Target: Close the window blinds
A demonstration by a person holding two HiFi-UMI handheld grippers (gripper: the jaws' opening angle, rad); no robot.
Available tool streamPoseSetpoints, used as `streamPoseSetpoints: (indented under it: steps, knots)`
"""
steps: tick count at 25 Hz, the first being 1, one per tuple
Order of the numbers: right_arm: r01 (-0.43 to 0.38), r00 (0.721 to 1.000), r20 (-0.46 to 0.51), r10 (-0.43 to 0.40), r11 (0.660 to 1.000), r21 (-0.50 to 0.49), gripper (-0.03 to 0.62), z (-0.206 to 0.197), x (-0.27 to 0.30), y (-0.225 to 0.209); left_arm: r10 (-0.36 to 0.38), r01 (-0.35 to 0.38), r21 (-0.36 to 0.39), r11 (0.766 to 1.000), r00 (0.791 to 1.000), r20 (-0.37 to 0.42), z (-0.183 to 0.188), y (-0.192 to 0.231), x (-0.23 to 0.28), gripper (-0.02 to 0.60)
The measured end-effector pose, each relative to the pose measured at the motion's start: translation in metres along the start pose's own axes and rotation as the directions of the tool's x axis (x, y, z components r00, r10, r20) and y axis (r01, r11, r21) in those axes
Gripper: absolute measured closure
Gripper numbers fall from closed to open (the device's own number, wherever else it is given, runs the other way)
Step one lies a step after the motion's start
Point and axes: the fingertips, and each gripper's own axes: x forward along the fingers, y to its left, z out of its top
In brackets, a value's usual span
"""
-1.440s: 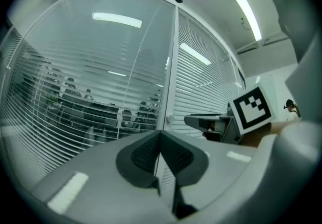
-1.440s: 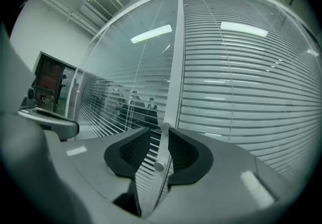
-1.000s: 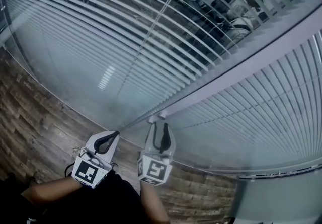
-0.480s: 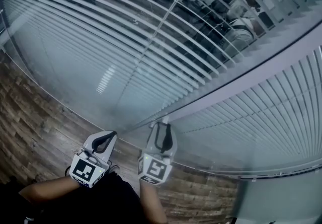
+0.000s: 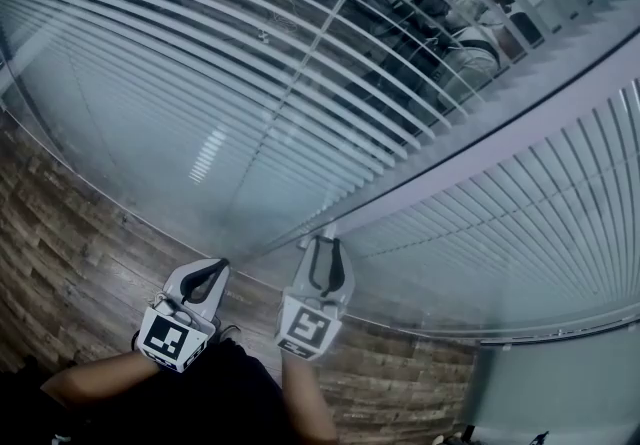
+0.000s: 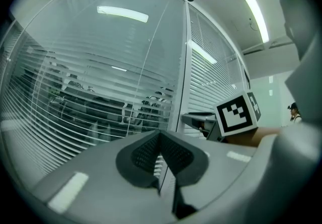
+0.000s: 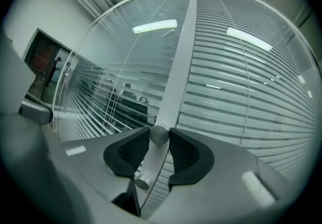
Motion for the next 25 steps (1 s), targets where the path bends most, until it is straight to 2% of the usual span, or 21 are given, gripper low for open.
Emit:
streamPoseSetpoints:
  steps: [3, 5, 7, 10, 11, 13, 15, 16, 18, 20, 22, 23, 25]
  knots:
    - [-0.005, 1.0, 0.007, 0.005, 0.995, 0.103, 0.468, -0.002, -0.001, -0.001, 0.016, -0.016, -0.01, 1.0, 1.0, 0.004, -0.002, 0.004, -0.005, 0.58]
    - [-0.015, 1.0, 0.013, 0.013, 0.978, 0.208, 0.468, -0.002, 0.0, -0.004, 0.021, -0.021, -0.015, 1.0, 1.0, 0.005, 0.0, 0.004, -0.006, 0.58]
    - [-0.03, 0.999, 0.02, 0.025, 0.944, 0.329, 0.468, -0.003, 0.0, -0.008, 0.02, -0.02, -0.013, 1.0, 1.0, 0.013, 0.003, 0.003, -0.007, 0.58]
    - [-0.055, 0.998, 0.03, 0.046, 0.869, 0.492, 0.468, -0.005, 0.005, -0.011, 0.027, -0.026, -0.018, 0.999, 1.0, 0.012, 0.001, 0.004, -0.006, 0.58]
    - [-0.061, 0.998, 0.033, 0.052, 0.851, 0.521, 0.47, -0.006, 0.006, -0.011, 0.029, -0.028, -0.02, 0.999, 1.0, 0.009, 0.0, 0.003, -0.006, 0.58]
    - [-0.069, 0.998, 0.037, 0.059, 0.845, 0.53, 0.468, -0.006, 0.006, -0.009, 0.03, -0.03, -0.023, 0.999, 1.0, 0.005, -0.002, 0.002, -0.008, 0.58]
    - [-0.069, 0.998, 0.035, 0.06, 0.873, 0.483, 0.467, -0.003, 0.004, -0.006, 0.026, -0.025, -0.025, 0.999, 1.0, 0.008, -0.001, -0.001, -0.012, 0.58]
    - [-0.066, 0.998, 0.031, 0.059, 0.902, 0.427, 0.467, -0.001, 0.003, -0.005, 0.022, -0.022, -0.025, 0.999, 1.0, 0.009, 0.0, -0.002, -0.014, 0.58]
    - [-0.063, 0.998, 0.015, 0.061, 0.967, 0.249, 0.467, 0.003, 0.003, -0.001, 0.022, -0.022, -0.022, 1.0, 1.0, 0.008, 0.003, -0.003, -0.017, 0.58]
    - [-0.07, 0.997, -0.013, 0.07, 0.997, 0.018, 0.467, 0.005, 0.004, 0.002, 0.031, -0.031, -0.022, 0.999, 1.0, 0.002, 0.003, -0.002, -0.019, 0.58]
    - [-0.077, 0.997, -0.041, 0.07, 0.976, -0.206, 0.467, 0.005, 0.006, 0.005, 0.046, -0.046, -0.022, 0.999, 0.999, -0.008, 0.001, -0.001, -0.02, 0.58]
    - [-0.08, 0.996, -0.053, 0.068, 0.957, -0.278, 0.467, 0.005, 0.007, 0.006, 0.052, -0.052, -0.021, 0.998, 0.999, -0.01, 0.0, 0.0, -0.021, 0.58]
    - [-0.086, 0.996, -0.064, 0.067, 0.93, -0.356, 0.468, 0.003, 0.007, 0.008, 0.054, -0.054, -0.019, 0.998, 0.999, -0.002, -0.001, 0.0, -0.023, 0.58]
